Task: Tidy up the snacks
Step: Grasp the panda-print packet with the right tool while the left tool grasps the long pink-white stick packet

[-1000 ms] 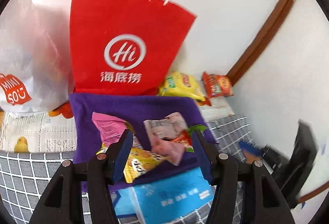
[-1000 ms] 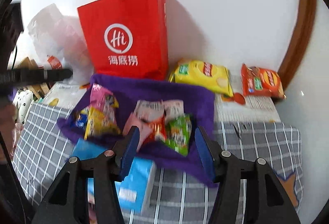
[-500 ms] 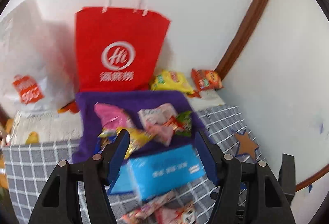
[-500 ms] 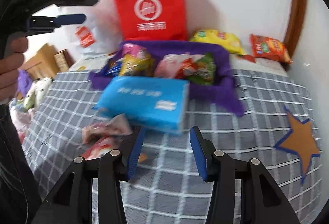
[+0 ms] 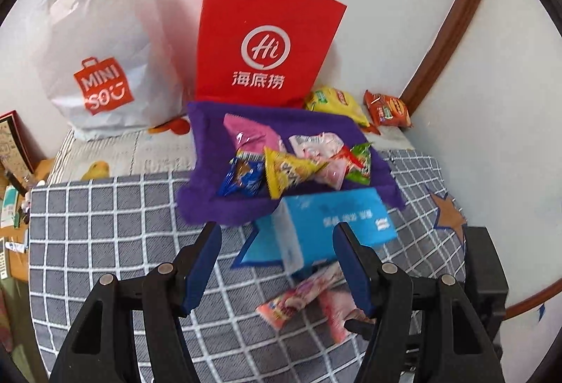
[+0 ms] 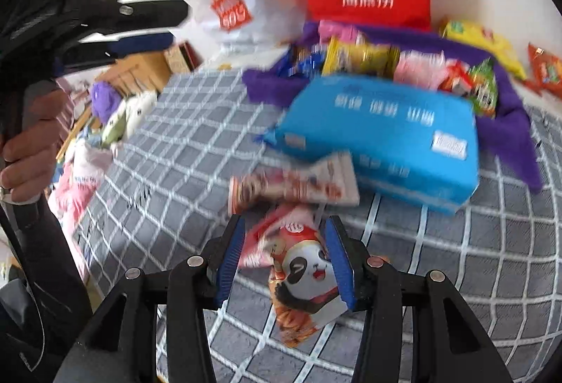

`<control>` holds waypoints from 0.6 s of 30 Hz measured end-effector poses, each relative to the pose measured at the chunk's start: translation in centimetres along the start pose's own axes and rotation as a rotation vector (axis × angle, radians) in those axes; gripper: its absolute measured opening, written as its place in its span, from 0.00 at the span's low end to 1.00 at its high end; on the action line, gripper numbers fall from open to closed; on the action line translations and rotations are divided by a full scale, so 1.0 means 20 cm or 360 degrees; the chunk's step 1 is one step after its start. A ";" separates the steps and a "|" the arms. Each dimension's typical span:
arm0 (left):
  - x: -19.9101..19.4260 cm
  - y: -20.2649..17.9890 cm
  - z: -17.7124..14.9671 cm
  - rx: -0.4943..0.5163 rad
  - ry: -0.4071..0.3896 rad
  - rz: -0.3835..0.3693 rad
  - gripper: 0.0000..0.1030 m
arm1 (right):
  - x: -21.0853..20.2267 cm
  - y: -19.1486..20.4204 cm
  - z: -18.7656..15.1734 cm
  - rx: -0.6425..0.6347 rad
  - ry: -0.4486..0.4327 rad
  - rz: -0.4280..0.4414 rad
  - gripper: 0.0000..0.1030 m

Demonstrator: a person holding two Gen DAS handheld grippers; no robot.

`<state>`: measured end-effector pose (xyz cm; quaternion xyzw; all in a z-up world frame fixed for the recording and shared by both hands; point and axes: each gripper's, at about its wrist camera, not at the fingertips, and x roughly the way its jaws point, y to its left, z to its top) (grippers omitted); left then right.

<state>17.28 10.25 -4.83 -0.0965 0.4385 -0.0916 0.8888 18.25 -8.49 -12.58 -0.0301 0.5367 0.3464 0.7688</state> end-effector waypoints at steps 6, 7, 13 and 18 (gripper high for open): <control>0.00 0.03 -0.09 -0.0001 0.0025 0.0001 0.62 | -0.02 0.07 -0.10 -0.0077 -0.0017 -0.0014 0.57; 0.00 0.03 -0.11 -0.0003 0.0030 -0.0002 0.62 | -0.02 0.08 -0.11 -0.0089 -0.0026 -0.0027 0.59; 0.02 0.02 -0.20 0.0019 0.0052 -0.0004 0.62 | 0.04 0.08 -0.11 -0.0100 -0.0064 -0.0196 0.59; 0.08 -0.01 -0.28 0.0111 0.0058 0.0067 0.62 | 0.09 0.08 -0.12 -0.0121 -0.0095 -0.0325 0.56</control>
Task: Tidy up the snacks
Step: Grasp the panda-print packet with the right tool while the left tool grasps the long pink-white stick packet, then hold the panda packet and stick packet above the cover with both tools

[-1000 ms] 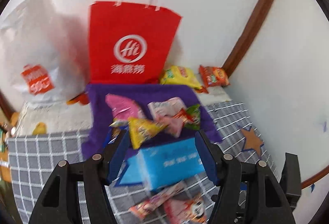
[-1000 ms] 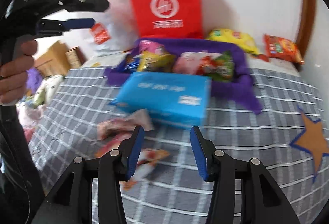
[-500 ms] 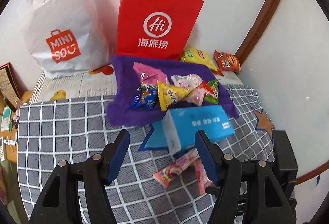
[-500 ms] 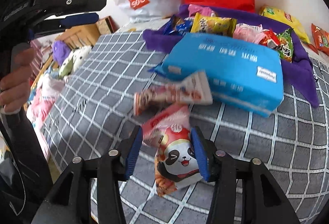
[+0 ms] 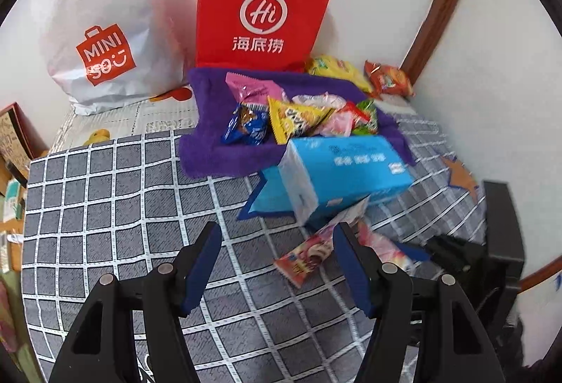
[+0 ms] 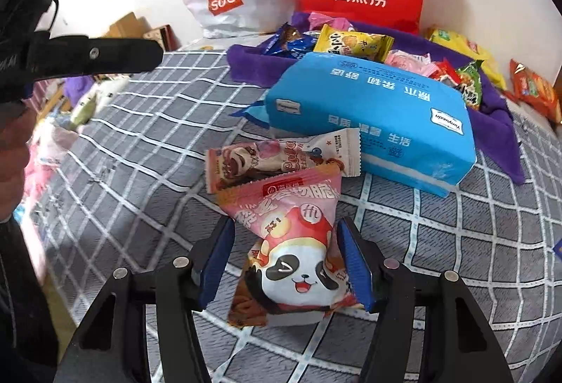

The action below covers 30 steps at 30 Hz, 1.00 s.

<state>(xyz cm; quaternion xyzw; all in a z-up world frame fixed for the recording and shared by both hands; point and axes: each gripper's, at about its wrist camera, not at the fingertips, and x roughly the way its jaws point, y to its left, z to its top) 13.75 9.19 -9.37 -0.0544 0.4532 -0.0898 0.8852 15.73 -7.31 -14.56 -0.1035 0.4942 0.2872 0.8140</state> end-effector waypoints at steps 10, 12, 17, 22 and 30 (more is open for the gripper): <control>0.25 -0.18 -0.09 0.0222 0.0059 0.0065 0.62 | -0.21 -0.21 -0.08 0.0117 -0.0216 -0.0115 0.39; 0.32 -0.22 -0.11 0.0260 0.0083 0.0048 0.62 | -0.25 -0.29 -0.10 0.0149 -0.0272 -0.0225 0.39; 0.42 -0.28 -0.14 0.0321 0.0044 0.0066 0.62 | -0.22 -0.48 -0.13 0.0278 -0.0272 -0.0370 0.39; 0.46 -0.28 -0.18 0.0373 0.0000 0.0072 0.61 | -0.14 -0.61 -0.16 0.0399 -0.0260 -0.0365 0.39; 0.47 -0.24 -0.18 0.0301 0.0025 -0.0008 0.46 | -0.08 -0.64 -0.14 0.0467 -0.0212 -0.0302 0.40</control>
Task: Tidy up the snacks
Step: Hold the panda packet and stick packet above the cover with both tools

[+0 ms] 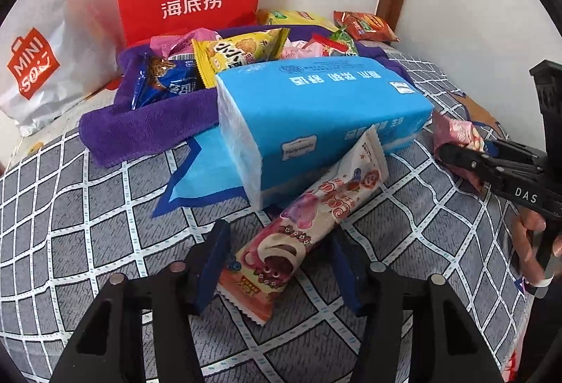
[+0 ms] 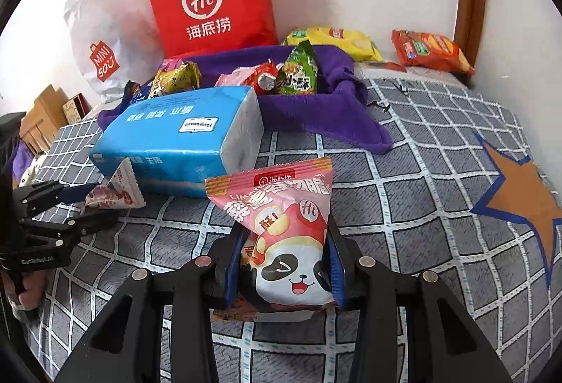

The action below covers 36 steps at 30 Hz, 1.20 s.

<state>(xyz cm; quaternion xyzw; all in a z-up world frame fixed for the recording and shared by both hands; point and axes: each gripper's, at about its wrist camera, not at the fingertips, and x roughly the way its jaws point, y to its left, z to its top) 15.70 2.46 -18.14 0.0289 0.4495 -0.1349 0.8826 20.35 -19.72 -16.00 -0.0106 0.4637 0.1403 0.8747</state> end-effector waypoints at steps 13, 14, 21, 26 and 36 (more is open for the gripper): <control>-0.01 -0.05 0.00 0.0077 -0.0015 -0.0045 0.33 | 0.01 -0.09 0.00 0.0179 -0.0017 0.0149 0.40; -0.01 -0.06 0.00 0.0078 -0.0017 -0.0052 0.33 | 0.01 -0.10 0.00 0.0182 -0.0018 0.0150 0.40; 0.00 -0.02 0.00 0.0012 -0.0011 -0.0083 0.32 | 0.01 -0.10 0.00 0.0186 -0.0018 0.0150 0.40; 0.00 -0.02 -0.01 0.0006 -0.0009 -0.0087 0.32 | 0.01 -0.11 0.00 0.0202 -0.0020 0.0161 0.40; 0.01 -0.02 -0.01 -0.0004 -0.0014 -0.0101 0.32 | 0.01 -0.11 0.00 0.0201 -0.0018 0.0161 0.41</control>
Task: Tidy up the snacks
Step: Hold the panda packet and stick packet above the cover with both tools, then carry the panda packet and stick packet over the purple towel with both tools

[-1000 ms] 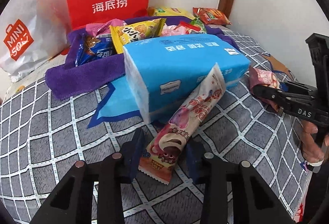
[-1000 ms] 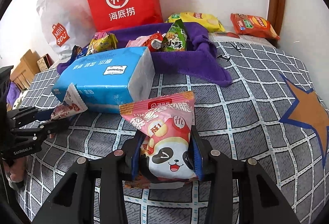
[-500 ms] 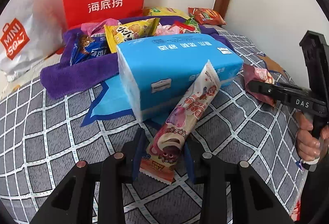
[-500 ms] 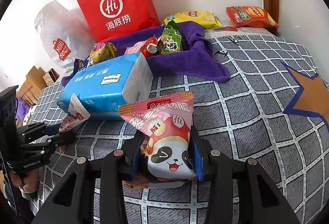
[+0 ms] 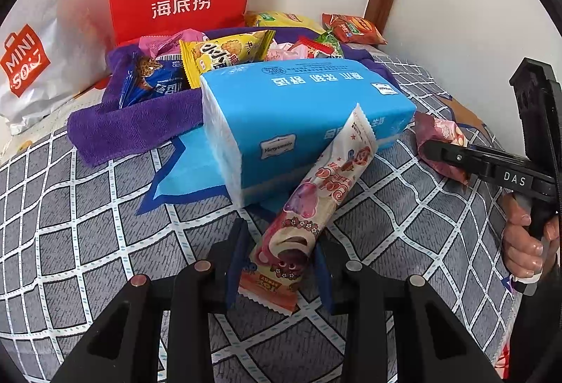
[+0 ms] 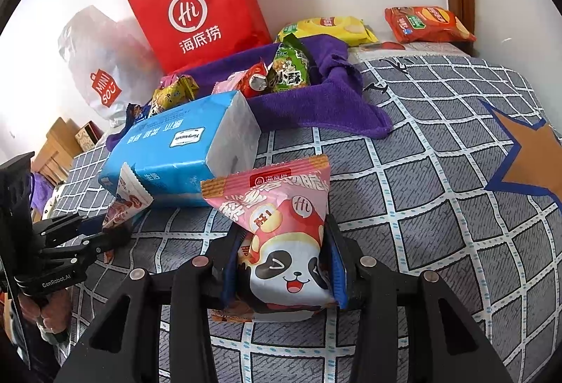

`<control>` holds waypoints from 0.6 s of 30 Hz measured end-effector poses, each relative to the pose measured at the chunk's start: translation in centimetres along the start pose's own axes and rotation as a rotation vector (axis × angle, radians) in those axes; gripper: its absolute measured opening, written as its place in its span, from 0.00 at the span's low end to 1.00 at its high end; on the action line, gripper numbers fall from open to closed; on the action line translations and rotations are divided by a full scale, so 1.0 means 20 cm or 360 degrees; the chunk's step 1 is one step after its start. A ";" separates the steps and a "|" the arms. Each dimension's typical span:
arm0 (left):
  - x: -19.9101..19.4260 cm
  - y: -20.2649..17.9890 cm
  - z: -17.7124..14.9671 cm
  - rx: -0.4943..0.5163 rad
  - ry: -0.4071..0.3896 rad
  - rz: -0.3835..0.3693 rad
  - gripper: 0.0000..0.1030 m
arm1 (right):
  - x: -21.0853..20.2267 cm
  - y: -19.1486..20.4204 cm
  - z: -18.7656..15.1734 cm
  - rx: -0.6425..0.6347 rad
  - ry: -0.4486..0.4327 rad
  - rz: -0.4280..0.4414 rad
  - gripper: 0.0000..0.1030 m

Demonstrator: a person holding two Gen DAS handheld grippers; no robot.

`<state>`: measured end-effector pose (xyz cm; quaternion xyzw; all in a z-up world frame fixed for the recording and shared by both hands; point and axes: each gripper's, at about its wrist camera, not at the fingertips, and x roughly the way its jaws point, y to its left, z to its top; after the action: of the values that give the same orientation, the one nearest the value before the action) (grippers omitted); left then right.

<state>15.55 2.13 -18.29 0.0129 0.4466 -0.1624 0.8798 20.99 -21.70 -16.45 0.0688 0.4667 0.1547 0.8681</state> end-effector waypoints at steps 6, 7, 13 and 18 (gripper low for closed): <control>0.00 0.00 0.00 0.0001 -0.0003 0.0000 0.32 | 0.01 0.00 0.00 -0.0005 0.0010 -0.0002 0.42; 0.00 0.00 0.00 0.0004 -0.0003 0.0004 0.32 | 0.01 0.00 0.00 -0.0009 0.0013 -0.0004 0.42; -0.01 0.01 0.00 -0.0015 -0.0012 -0.0050 0.32 | 0.01 -0.01 0.00 0.0000 0.0007 0.0009 0.43; -0.01 0.00 0.00 -0.0008 -0.0016 -0.0046 0.32 | 0.01 -0.01 0.01 0.0000 0.0007 0.0007 0.43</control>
<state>15.39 2.25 -18.14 0.0036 0.4426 -0.1741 0.8797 21.26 -21.71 -16.60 0.0694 0.4685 0.1567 0.8667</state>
